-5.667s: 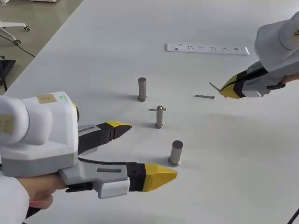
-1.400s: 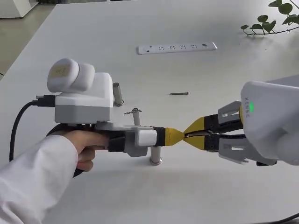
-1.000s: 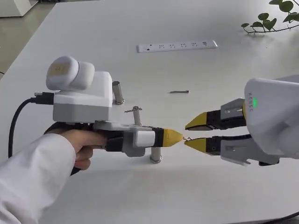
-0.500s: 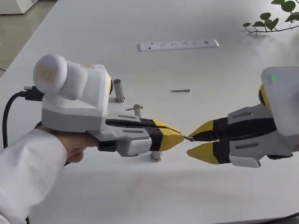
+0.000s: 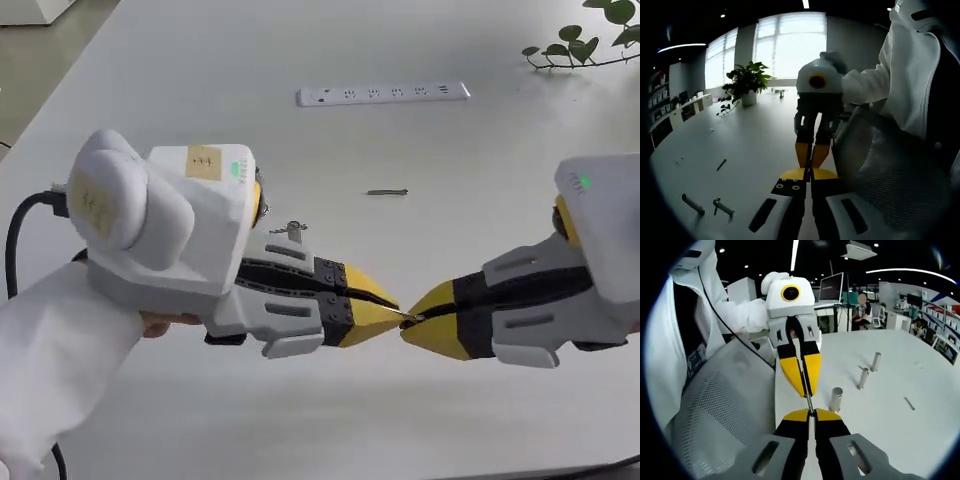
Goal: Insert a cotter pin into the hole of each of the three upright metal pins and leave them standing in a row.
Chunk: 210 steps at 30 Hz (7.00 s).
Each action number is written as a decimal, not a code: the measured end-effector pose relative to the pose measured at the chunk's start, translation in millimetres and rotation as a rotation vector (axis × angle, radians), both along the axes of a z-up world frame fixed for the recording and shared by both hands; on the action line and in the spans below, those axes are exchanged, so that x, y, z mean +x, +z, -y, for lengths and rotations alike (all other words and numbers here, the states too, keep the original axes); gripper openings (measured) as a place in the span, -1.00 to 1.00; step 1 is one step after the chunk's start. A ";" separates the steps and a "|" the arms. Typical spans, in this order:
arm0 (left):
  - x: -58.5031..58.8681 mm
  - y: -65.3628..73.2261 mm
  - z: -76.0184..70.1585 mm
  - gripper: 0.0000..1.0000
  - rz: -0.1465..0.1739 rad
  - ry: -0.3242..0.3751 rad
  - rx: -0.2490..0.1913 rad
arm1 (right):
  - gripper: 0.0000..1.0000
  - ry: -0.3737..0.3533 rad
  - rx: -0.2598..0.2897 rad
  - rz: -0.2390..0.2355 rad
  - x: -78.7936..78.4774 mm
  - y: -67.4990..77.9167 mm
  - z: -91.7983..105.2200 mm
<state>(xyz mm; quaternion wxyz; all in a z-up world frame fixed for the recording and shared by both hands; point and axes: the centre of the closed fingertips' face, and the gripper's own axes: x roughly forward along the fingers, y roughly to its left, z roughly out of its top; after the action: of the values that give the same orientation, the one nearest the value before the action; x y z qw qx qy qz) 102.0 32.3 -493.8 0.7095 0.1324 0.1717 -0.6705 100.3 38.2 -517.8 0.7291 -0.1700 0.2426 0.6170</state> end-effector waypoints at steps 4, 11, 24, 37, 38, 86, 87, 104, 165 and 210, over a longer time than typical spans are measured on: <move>-0.4 -6.7 -3.0 -0.99 0.033 -0.018 0.029 | -1.00 0.015 -0.005 0.001 -1.3 0.7 0.1; 2.5 -6.9 -4.2 -0.97 0.075 -0.017 0.039 | -1.00 0.039 -0.031 0.028 -0.9 -0.1 -0.9; 42.6 -24.2 -28.1 -0.18 0.097 0.222 0.025 | -1.00 -0.034 -0.121 0.054 31.1 -16.6 12.5; 58.4 -61.3 -38.7 -0.37 0.031 0.286 0.070 | -1.00 -0.015 -0.183 0.042 44.7 -37.7 11.0; 58.8 -62.7 -38.5 -0.37 0.027 0.286 0.070 | -1.00 -0.015 -0.187 0.042 44.6 -38.1 10.8; 63.1 -81.1 -30.1 -0.77 -0.011 0.245 0.106 | -1.00 0.186 -0.260 0.136 64.2 -62.1 -21.1; 63.2 -81.0 -29.9 -0.77 -0.012 0.245 0.105 | -1.00 0.192 -0.263 0.140 64.8 -62.9 -22.1; 62.3 -80.9 -31.5 -0.77 -0.021 0.244 0.102 | -0.92 0.121 -0.208 0.090 63.1 -49.2 -12.4; 25.2 -60.5 -77.0 0.98 -0.180 0.305 0.061 | -0.60 0.050 -0.073 -0.015 54.3 -55.4 -52.0; 31.6 -67.1 -130.3 0.98 -0.210 0.487 0.142 | -0.84 -0.094 -0.064 0.023 152.3 -48.0 -10.8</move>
<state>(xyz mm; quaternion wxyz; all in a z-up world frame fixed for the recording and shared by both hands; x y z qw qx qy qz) 133.6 162.6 -560.9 0.8170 0.0663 0.3177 -0.4766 252.6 49.0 -565.8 0.7543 -0.1887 0.2615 0.5719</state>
